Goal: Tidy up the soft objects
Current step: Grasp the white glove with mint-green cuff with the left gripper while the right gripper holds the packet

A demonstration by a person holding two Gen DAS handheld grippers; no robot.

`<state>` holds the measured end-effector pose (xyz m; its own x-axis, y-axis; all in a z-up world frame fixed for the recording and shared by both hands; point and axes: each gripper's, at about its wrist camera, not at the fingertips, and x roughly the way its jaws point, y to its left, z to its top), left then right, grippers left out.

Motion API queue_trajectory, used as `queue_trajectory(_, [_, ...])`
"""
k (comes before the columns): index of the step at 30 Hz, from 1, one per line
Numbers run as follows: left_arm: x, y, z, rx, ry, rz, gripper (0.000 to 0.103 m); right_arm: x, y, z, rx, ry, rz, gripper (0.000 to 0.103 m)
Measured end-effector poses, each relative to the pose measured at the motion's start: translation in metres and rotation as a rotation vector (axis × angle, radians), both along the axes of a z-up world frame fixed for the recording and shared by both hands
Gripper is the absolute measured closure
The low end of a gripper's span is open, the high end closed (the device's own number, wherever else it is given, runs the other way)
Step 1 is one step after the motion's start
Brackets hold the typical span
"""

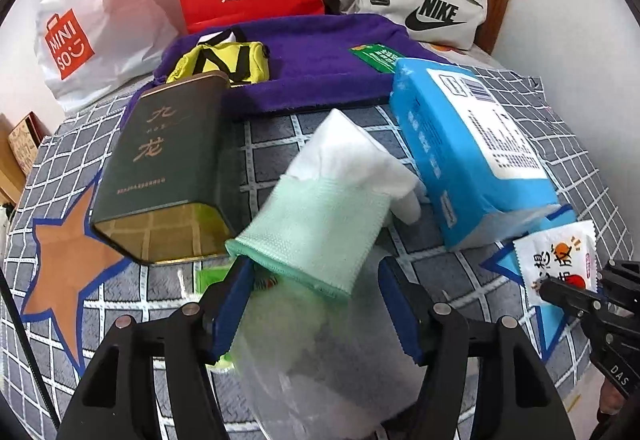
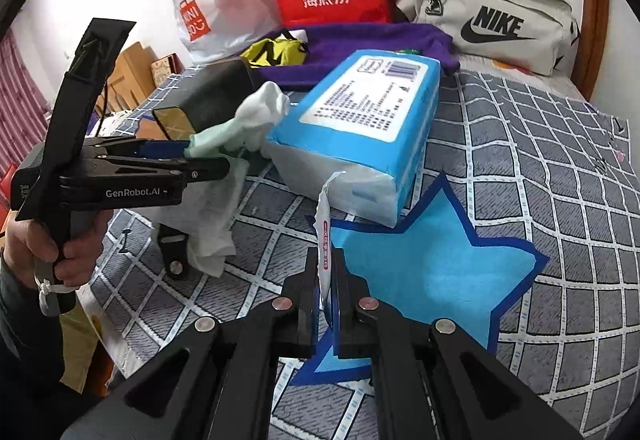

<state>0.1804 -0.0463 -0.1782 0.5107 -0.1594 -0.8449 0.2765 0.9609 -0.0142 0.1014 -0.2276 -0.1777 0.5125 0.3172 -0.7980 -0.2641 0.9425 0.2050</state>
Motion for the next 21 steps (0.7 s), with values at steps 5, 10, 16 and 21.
queue_trajectory(5, [0.006, 0.008, 0.000, -0.035, -0.005, 0.041, 0.066, 0.003, 0.000, -0.001, 0.011, 0.005, -0.002, 0.098])
queue_trajectory(10, [0.004, 0.024, 0.008, -0.171, 0.001, 0.029, 0.093, 0.005, 0.001, -0.004, 0.026, 0.020, -0.001, 0.098])
queue_trajectory(16, [-0.013, 0.040, 0.029, -0.207, -0.056, 0.039, 0.094, 0.003, 0.004, 0.000, 0.015, 0.007, -0.004, 0.098])
queue_trajectory(21, [-0.025, 0.056, 0.044, -0.283, -0.088, 0.048, 0.095, -0.001, 0.003, 0.005, 0.011, 0.007, -0.025, 0.098])
